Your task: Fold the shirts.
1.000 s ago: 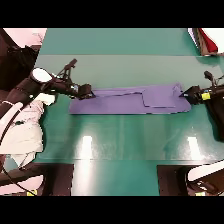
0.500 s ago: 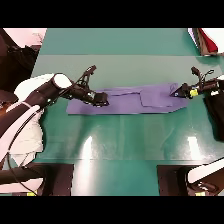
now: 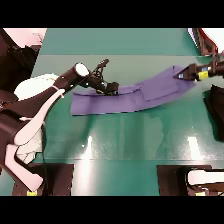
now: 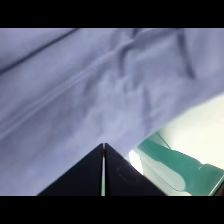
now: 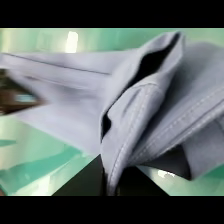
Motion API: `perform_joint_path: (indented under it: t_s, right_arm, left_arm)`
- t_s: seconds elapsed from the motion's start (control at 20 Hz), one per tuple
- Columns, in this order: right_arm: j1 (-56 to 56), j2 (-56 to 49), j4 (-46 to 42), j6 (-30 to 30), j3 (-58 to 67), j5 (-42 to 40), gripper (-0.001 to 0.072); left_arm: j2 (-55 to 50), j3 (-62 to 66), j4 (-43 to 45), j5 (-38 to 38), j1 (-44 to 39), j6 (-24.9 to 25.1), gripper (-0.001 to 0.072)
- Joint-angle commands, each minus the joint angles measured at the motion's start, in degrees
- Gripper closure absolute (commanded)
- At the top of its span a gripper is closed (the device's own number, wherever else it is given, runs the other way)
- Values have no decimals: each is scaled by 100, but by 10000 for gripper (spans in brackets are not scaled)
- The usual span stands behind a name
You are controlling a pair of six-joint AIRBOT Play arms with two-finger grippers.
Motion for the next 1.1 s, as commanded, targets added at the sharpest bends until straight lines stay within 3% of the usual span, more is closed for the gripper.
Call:
perform_joint_path:
  t_s: [0.0, 0.35, 0.65, 1.05]
  right_arm:
    - [590, 245, 55, 603, 772, 214, 699]
    - [1851, 243, 33, 896, 1602, -105, 699]
    - [2262, 111, 37, 883, 1613, -234, 699]
    - [2951, -415, 55, 527, 1615, -284, 699]
  left_arm:
    - [-758, 837, -15, -63, -138, -129, 684]
    - [-1123, 1145, -24, 201, -317, -216, 684]
    - [-1054, 1285, 83, -315, -212, -160, 685]
    - [450, 1285, 1982, -1720, 1263, -262, 684]
